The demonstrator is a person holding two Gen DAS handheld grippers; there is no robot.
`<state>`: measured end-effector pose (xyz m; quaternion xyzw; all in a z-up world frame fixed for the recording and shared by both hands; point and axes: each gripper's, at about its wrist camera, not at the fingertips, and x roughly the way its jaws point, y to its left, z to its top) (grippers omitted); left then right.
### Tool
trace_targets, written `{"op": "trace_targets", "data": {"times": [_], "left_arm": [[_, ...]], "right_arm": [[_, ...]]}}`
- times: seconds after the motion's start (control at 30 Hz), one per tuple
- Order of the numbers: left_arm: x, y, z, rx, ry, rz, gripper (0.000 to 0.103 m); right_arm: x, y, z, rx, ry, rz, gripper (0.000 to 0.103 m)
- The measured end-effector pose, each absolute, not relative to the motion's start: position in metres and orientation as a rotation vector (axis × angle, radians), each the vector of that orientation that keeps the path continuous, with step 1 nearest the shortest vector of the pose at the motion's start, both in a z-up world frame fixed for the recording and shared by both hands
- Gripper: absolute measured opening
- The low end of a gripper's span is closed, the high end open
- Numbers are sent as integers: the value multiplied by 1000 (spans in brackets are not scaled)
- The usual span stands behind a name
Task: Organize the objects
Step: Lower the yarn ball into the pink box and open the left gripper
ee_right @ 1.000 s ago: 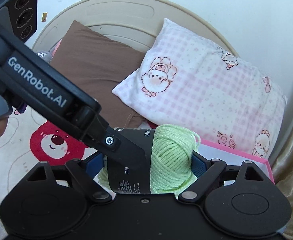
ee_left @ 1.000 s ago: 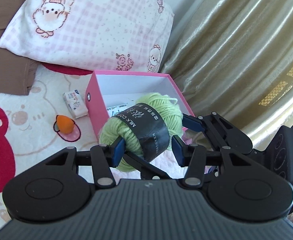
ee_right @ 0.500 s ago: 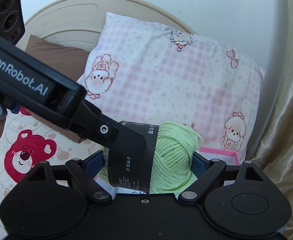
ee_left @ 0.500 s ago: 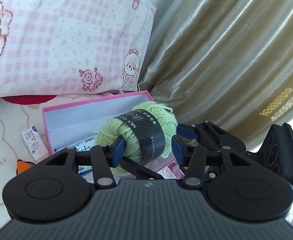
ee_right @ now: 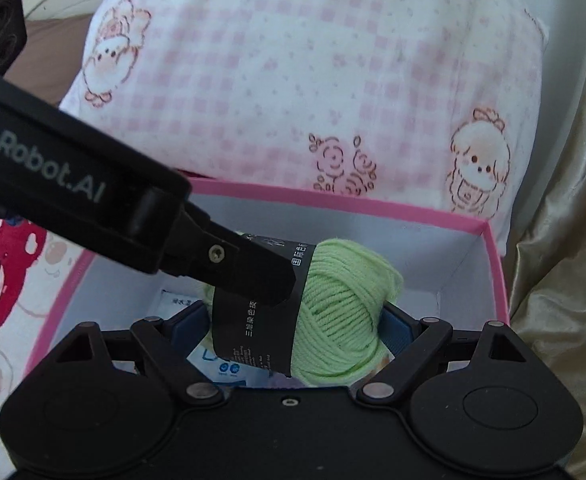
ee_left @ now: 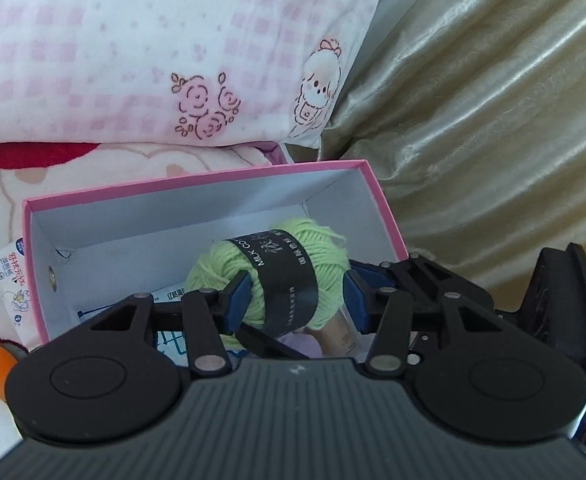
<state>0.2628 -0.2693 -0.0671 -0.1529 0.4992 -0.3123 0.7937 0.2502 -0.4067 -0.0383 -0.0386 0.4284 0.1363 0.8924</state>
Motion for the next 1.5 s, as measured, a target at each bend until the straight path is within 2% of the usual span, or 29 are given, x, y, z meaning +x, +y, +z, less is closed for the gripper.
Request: {"op": "trace_targets", "data": {"times": [0.27, 0.57, 0.7, 0.9, 1.3, 1.5], "left_arm": [[274, -282, -94, -328, 1087, -689, 47], [275, -305, -107, -346, 1076, -668, 47], [263, -296, -86, -312, 1050, -680, 48], [238, -272, -41, -275, 1028, -727, 57], [164, -205, 53, -135, 968, -697, 60], [130, -170, 80, -84, 932, -697, 62]], "right_arm": [[265, -419, -55, -36, 953, 183, 83], [267, -430, -63, -122, 949, 161, 85], [247, -421, -44, -146, 910, 159, 87], [204, -413, 3, -80, 857, 195, 87], [120, -373, 87, -40, 780, 370, 87], [87, -335, 107, -76, 717, 467, 87]]}}
